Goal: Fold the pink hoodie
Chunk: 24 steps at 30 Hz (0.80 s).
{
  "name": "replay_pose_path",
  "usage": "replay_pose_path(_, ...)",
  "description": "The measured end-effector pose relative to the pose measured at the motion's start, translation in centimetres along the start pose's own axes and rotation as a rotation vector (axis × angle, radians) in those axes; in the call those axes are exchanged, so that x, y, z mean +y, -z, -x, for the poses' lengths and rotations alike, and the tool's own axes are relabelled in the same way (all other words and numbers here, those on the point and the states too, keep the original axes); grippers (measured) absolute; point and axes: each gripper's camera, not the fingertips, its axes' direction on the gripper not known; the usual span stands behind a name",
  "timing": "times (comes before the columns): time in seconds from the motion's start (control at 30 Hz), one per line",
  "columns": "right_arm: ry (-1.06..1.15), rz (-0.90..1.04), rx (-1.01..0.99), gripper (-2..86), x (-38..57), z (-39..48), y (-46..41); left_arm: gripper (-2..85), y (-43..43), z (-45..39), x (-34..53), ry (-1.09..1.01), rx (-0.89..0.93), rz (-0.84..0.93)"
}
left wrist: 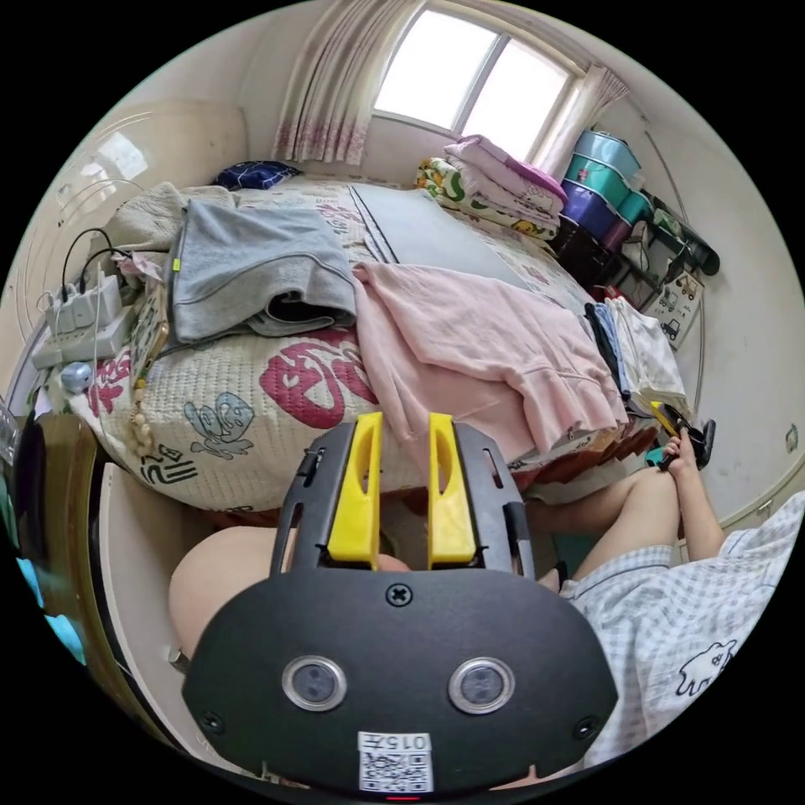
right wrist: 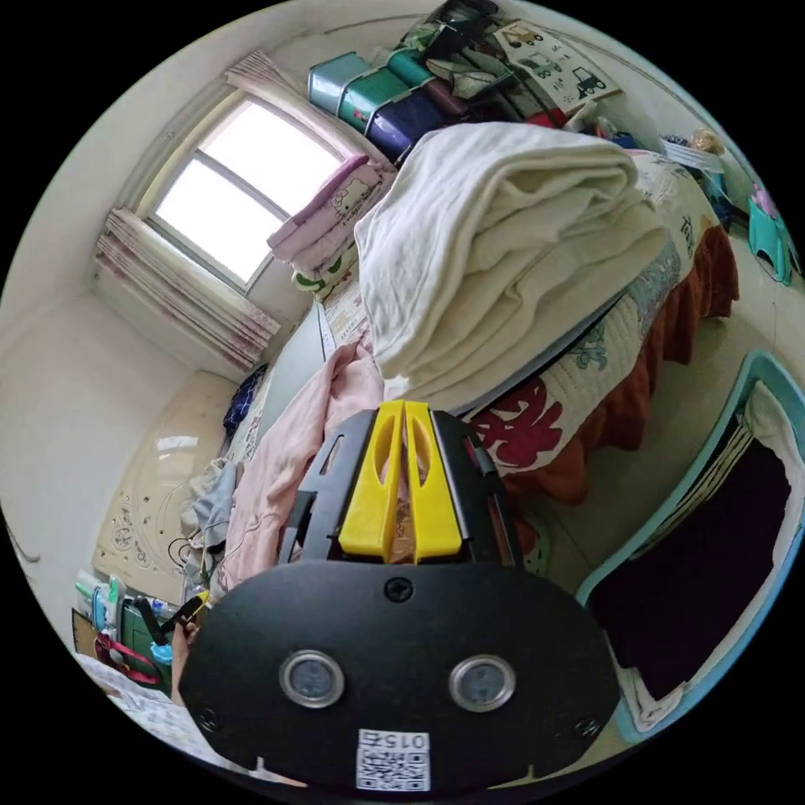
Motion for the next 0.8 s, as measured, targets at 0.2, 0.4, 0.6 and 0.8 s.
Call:
replay_pose_path(0.2, 0.103, 0.084, -0.457, 1.9, 2.2, 1.3, -3.2, 9.1, -1.0, -0.5, -2.5, -0.050, 0.162, -0.015)
replay_pose_path(0.4, 0.227, 0.376, -0.356, 12.3, 5.4, 8.0, -13.7, 10.9, -7.8, -3.6, -4.3, 0.006, 0.406, -0.002)
replay_pose_path(0.6, 0.379, 0.640, -0.274, 12.9, 11.1, 12.8, -23.9, 12.1, -14.4, -5.7, -5.6, 0.027, 0.443, 0.091)
replay_pose_path(0.8, 0.456, 0.737, -0.326, 10.4, 14.9, 13.0, -29.2, 9.1, -17.0, -4.9, -6.6, -0.027, 0.439, 0.126)
